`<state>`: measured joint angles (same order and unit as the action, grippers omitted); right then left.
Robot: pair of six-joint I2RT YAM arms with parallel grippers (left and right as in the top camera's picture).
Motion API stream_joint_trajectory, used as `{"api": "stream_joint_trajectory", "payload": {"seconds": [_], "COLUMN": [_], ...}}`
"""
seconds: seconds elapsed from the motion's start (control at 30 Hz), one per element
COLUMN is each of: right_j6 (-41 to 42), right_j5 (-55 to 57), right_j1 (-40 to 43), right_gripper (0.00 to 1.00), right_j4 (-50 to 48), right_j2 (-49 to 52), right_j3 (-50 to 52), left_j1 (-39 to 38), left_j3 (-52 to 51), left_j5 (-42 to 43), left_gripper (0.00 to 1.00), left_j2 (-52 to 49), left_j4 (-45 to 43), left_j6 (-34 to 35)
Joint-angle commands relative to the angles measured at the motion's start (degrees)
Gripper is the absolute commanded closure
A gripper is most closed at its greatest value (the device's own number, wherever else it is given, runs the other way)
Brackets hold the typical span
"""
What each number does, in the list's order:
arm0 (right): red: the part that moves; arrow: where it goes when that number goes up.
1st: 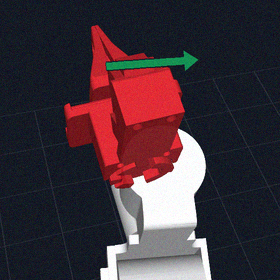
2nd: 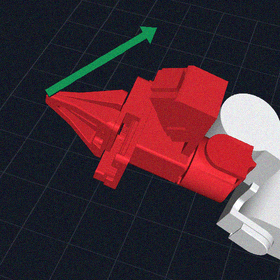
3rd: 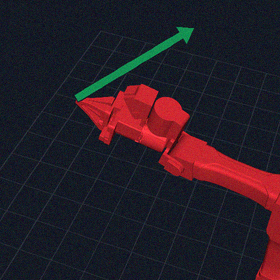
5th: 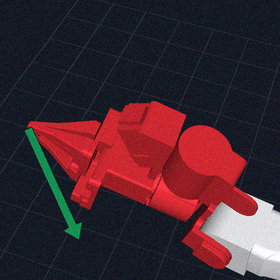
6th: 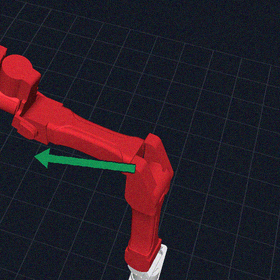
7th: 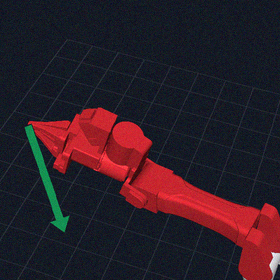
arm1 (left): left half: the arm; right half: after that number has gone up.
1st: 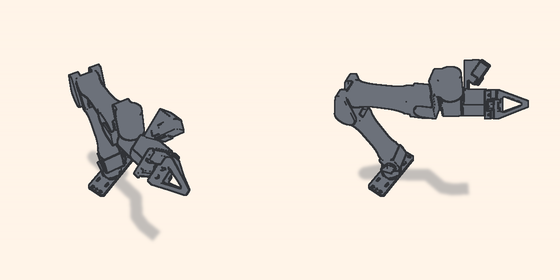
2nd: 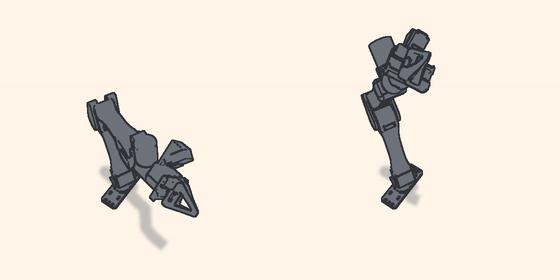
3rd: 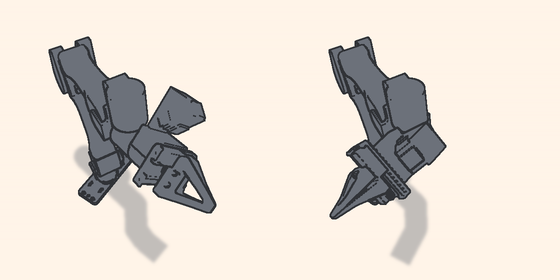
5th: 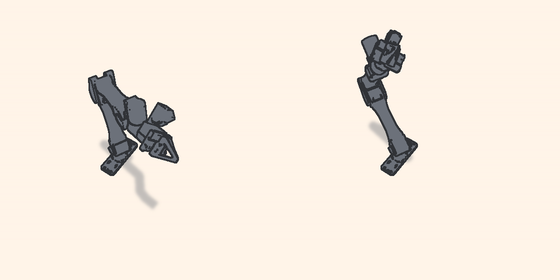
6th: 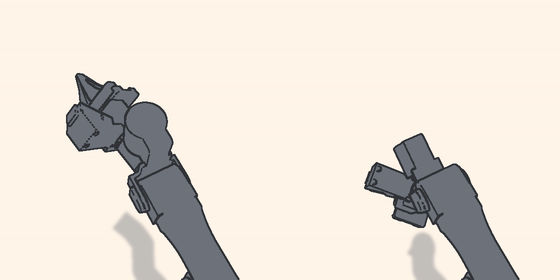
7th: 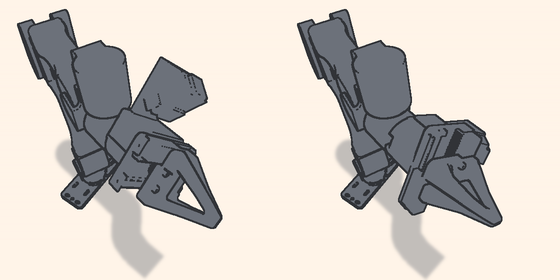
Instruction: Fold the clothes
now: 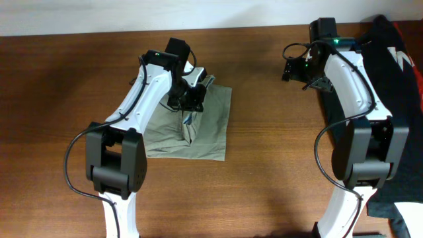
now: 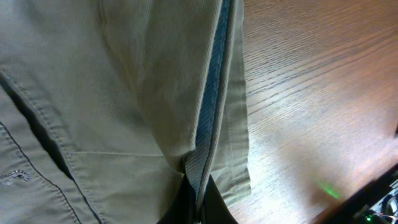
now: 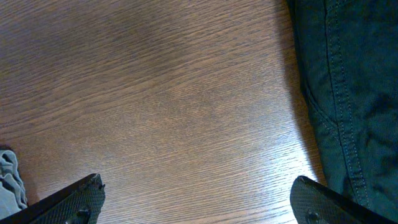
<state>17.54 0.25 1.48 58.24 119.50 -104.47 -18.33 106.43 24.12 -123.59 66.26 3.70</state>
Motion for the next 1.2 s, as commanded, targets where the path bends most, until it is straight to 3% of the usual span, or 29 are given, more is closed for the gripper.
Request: {"api": "stream_joint_trajectory", "payload": {"seconds": [0.0, 0.07, 0.1, 0.37, 0.5, 0.53, 0.57, 0.6, 0.73, 0.8, 0.87, 1.17], "right_j6": [-0.11, -0.11, -0.11, -0.13, -0.13, -0.11, -0.11, -0.11, -0.13, -0.13, -0.13, -0.13], "right_j5": [0.9, 0.9, 0.9, 0.9, 0.9, 0.9, 0.9, 0.9, 0.9, 0.9, 0.9, 0.9], "right_j1": [0.33, 0.33, 0.33, 0.33, 0.33, 0.33, 0.33, 0.33, 0.33, 0.33, 0.33, 0.33], "right_gripper": [0.01, 0.01, 0.01, 0.01, 0.01, 0.01, 0.01, 0.01, 0.01, 0.01, 0.01, 0.01], "right_j4": [-0.04, -0.04, -0.04, -0.04, -0.02, -0.04, -0.02, -0.02, -0.04, -0.02, -0.04, -0.04], "right_j2": [-1.18, -1.18, -1.18, -1.18, -1.18, -1.18, -1.18, -1.18, -1.18, -1.18, -1.18, -1.18], "right_j3": [-0.87, -0.87, -0.87, -0.87, -0.87, -0.87, -0.87, -0.87, -0.87, -0.87, -0.87, -0.87], "left_j1": [-0.28, -0.44, -1.01, -3.13, 1.31, 3.37, 7.58, 11.28, 24.87, 28.09, 29.4, 29.31], "left_j3": [-0.46, -0.46, -0.46, -0.44, 0.57, 0.79, 0.9, 0.9, 0.28, -1.36, -4.39, -15.98], "left_j5": [2.69, 2.95, 3.19, 3.1, 2.84, 2.36, 0.76, -1.25, -2.93, -2.1, 5.46, 6.56], "left_gripper": [0.99, 0.98, 0.85, 0.85, 0.8, 0.66, 0.25, 0.01, 0.01, 0.01, 0.01, 0.01], "left_j2": [1.68, 1.68, 1.68, 1.68, 1.7, 1.7, 1.7, 1.7, 1.68, 1.68, 1.68, 1.68], "left_j4": [-0.31, -0.31, -0.33, -0.68, -0.44, -0.44, -0.17, 0.22, -0.09, -0.2, -0.59, -9.22], "left_j6": [-0.7, -0.7, -0.7, -0.72, -0.72, -0.72, -0.72, -0.7, -0.72, -2.12, -8.11, -9.53]}}
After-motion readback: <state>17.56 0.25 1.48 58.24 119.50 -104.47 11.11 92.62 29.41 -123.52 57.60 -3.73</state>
